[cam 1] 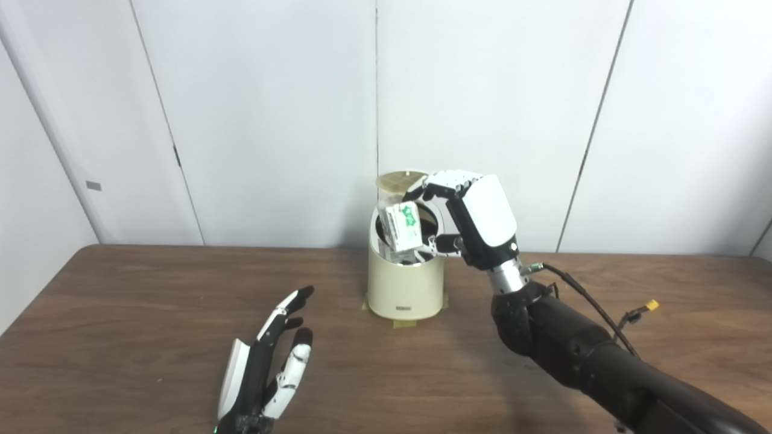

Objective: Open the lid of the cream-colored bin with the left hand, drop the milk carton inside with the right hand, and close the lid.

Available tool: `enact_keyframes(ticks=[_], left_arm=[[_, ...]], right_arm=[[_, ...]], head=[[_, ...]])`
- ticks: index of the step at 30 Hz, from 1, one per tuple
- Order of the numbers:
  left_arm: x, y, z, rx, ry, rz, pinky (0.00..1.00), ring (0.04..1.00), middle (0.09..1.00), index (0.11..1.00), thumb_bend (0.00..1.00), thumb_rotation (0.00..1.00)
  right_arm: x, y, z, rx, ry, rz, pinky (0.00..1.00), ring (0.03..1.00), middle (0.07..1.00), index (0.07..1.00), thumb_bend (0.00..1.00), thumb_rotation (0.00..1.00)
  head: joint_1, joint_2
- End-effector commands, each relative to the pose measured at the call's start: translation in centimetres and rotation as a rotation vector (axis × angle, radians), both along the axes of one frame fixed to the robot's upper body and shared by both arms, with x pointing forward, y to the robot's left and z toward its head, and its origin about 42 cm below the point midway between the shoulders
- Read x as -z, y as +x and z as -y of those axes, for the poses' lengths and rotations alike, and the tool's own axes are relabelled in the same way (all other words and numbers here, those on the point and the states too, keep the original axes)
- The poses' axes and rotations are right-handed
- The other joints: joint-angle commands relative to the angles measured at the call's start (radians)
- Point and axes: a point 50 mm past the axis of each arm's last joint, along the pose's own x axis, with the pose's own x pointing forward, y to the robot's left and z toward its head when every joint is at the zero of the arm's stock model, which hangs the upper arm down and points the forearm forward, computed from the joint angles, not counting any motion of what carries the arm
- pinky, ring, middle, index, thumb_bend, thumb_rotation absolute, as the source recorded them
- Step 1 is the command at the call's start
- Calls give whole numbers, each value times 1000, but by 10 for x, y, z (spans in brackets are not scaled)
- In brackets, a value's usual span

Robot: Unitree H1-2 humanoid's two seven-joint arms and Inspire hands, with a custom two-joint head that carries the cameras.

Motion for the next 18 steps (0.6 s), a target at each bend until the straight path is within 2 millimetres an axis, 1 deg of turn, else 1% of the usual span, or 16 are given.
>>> enact_keyframes(ticks=[1, 9, 18], left_arm=[[21, -8, 1, 1, 3, -56, 804, 881, 891, 877, 347, 880], [22, -8, 1, 1, 0, -53, 799, 879, 888, 875, 351, 866], [22, -9, 0, 1, 7, -56, 803, 879, 891, 878, 357, 880]], right_arm=[[-36, 10, 0, -20, 59, 67, 387, 456, 510, 460, 518, 0], [-31, 9, 6, -9, 55, 33, 403, 464, 505, 458, 518, 0], [-24, 9, 9, 3, 36, 20, 397, 464, 507, 453, 518, 0]], head=[[1, 2], [1, 2], [-1, 5]])
